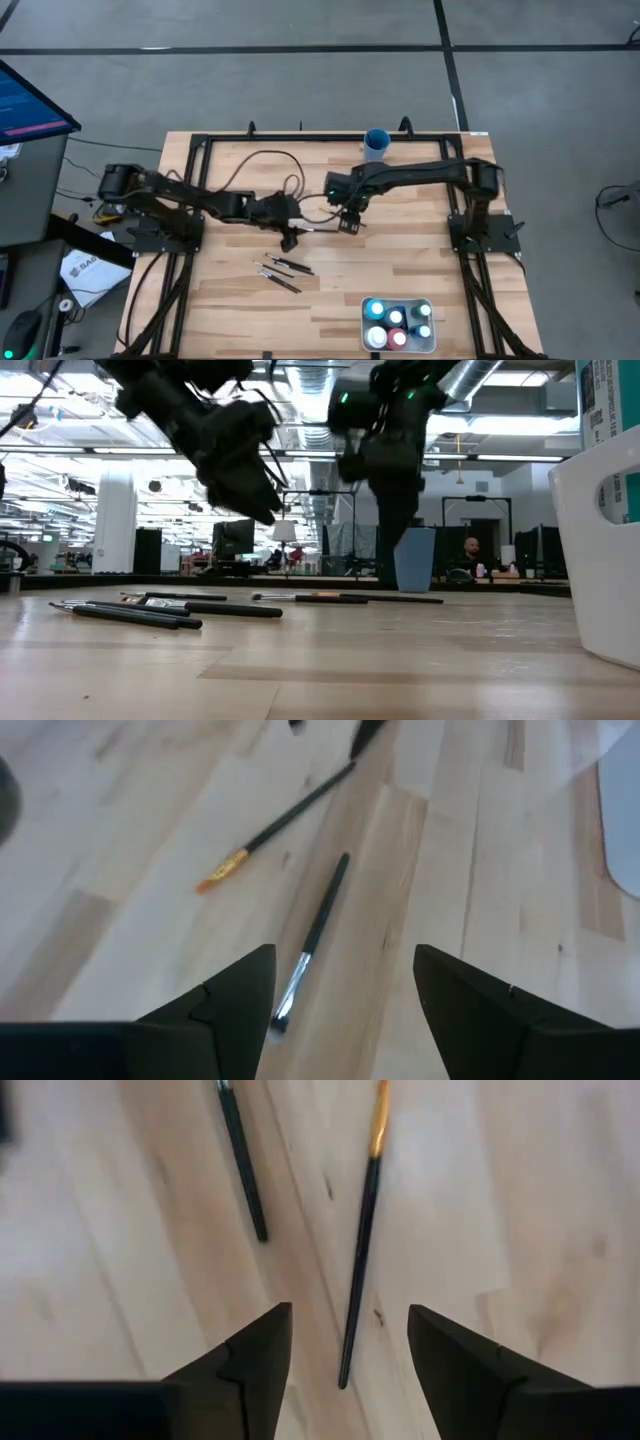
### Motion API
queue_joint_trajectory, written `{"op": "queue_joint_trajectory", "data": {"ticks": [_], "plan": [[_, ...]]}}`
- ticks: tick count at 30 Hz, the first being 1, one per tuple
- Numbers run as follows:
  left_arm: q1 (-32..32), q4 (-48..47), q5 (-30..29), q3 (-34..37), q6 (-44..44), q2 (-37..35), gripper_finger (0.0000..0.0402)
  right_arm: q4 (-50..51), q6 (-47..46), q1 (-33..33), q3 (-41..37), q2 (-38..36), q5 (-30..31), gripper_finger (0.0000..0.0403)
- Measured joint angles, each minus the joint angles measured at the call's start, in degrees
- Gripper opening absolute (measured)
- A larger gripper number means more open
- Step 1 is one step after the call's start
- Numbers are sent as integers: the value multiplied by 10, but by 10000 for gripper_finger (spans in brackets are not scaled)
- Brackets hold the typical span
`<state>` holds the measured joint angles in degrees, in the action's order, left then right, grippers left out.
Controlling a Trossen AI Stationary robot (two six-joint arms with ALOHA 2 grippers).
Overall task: Pick & Place Paint Supplies
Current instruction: Put the orange paintbrush into the blue cup
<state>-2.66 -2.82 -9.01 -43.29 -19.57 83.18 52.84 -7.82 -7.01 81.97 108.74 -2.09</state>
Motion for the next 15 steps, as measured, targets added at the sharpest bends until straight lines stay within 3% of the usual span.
{"op": "queue_joint_trajectory", "data": {"ticks": [7, 15], "plan": [[0, -31, -45, -1, 0, -69, 229, 49, 32, 0, 19, 75, 0, 182], [0, -45, -63, 0, 4, -91, 230, 63, 51, -3, 22, 123, 2, 179]]}}
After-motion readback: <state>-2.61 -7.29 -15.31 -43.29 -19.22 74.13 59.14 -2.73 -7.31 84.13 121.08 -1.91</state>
